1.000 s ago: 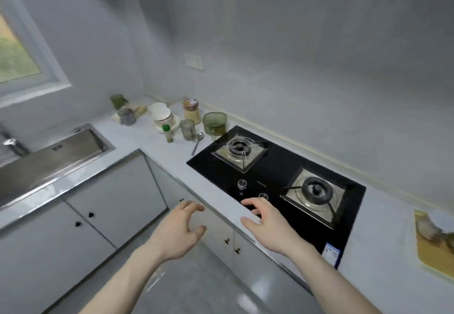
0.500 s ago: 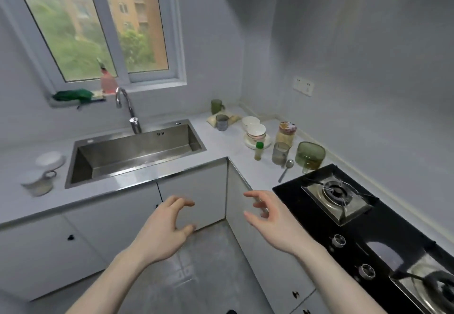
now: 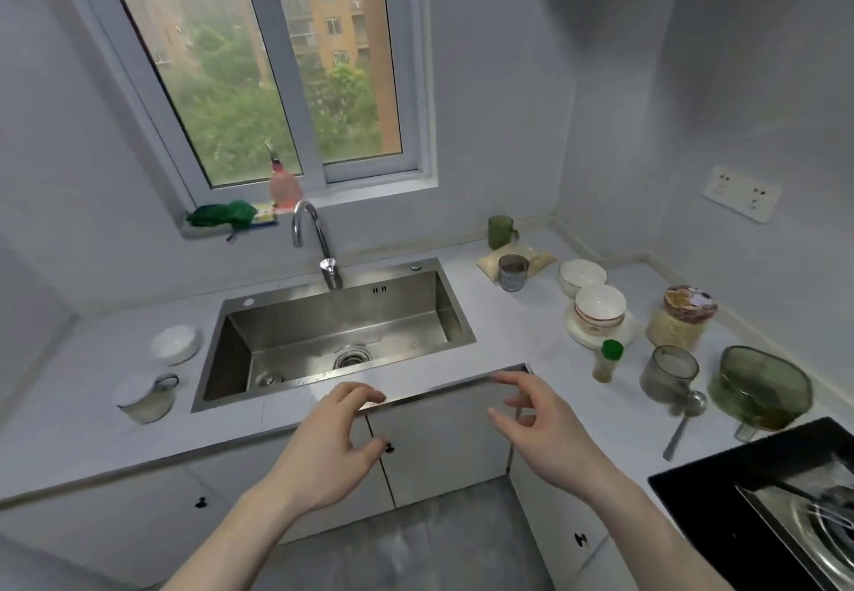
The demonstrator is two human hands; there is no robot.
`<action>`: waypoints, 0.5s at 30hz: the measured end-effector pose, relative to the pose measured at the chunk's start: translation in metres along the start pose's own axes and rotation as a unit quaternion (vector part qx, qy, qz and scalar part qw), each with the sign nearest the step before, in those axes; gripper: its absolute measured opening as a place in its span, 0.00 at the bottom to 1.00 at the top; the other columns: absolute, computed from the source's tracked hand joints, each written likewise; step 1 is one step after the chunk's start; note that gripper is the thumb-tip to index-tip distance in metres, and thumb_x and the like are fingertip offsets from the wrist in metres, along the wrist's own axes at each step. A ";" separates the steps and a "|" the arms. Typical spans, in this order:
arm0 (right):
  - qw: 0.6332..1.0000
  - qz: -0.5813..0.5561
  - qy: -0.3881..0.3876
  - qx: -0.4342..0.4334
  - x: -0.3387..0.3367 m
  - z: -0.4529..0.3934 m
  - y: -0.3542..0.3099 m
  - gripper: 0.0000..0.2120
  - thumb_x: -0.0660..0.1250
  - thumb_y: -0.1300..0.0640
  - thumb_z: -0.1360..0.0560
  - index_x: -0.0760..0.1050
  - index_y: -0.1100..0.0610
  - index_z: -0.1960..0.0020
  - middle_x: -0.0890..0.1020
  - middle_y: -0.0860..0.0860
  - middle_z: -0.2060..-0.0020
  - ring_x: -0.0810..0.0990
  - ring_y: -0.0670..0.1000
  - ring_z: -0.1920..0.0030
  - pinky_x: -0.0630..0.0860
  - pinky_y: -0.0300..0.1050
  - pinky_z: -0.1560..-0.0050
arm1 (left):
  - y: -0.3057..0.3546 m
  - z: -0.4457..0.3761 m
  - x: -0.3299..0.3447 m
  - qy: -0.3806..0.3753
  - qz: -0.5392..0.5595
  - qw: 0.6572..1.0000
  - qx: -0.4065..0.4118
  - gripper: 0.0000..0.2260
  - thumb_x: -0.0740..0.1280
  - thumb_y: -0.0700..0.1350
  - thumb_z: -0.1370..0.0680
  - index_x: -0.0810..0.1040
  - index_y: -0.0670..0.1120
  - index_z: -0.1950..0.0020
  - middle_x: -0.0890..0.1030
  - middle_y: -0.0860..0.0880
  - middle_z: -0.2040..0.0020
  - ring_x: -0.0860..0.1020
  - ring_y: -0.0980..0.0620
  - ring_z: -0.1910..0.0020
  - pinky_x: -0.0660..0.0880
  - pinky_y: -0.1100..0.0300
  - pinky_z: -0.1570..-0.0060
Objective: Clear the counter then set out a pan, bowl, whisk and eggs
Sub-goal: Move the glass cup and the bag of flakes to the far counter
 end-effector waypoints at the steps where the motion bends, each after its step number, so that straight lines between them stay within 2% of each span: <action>1: 1.000 0.003 -0.004 0.000 0.002 -0.017 0.000 0.18 0.69 0.51 0.22 0.73 0.40 0.35 0.74 0.36 0.39 0.75 0.35 0.41 0.73 0.32 0.45 | -0.006 -0.012 -0.001 -0.001 0.002 1.000 -0.005 0.18 0.71 0.52 0.25 0.73 0.60 0.37 0.71 0.65 0.37 0.75 0.63 0.45 0.69 0.69 0.44; 6: 0.999 0.003 -0.043 0.000 0.024 -0.084 -0.006 0.17 0.69 0.48 0.22 0.72 0.37 0.35 0.74 0.33 0.37 0.75 0.36 0.39 0.76 0.40 0.39 | -0.041 -0.057 -0.005 -0.007 0.014 0.999 -0.036 0.17 0.70 0.54 0.25 0.72 0.62 0.38 0.69 0.68 0.36 0.79 0.58 0.48 0.73 0.62 0.44; 10: 0.998 0.016 -0.052 0.014 0.036 -0.130 -0.005 0.18 0.69 0.46 0.22 0.70 0.37 0.33 0.72 0.33 0.38 0.75 0.36 0.39 0.76 0.37 0.43 | -0.065 -0.102 -0.009 -0.008 0.014 0.999 -0.027 0.16 0.69 0.55 0.24 0.72 0.61 0.36 0.68 0.68 0.36 0.75 0.62 0.43 0.71 0.65 0.43; 13: 0.998 0.021 -0.043 0.028 0.047 -0.164 -0.001 0.18 0.68 0.47 0.21 0.70 0.35 0.34 0.72 0.32 0.38 0.74 0.36 0.39 0.74 0.35 0.43 | -0.088 -0.144 -0.008 -0.025 0.026 0.999 -0.010 0.18 0.68 0.56 0.25 0.72 0.60 0.36 0.70 0.66 0.36 0.72 0.62 0.37 0.70 0.61 0.37; 15: 0.999 0.021 -0.033 0.036 0.046 -0.176 0.001 0.17 0.68 0.47 0.21 0.70 0.33 0.36 0.72 0.30 0.38 0.75 0.36 0.39 0.74 0.35 0.43 | -0.094 -0.165 -0.008 -0.027 0.025 0.999 0.002 0.18 0.68 0.56 0.26 0.72 0.61 0.36 0.70 0.66 0.36 0.72 0.62 0.37 0.70 0.60 0.36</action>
Point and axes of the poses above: each hand's wrist, its own z-axis away from the middle knuckle, its own x-axis out of the palm, y = z × x, the point moved 10 cm from there along -z, towards the middle knuckle
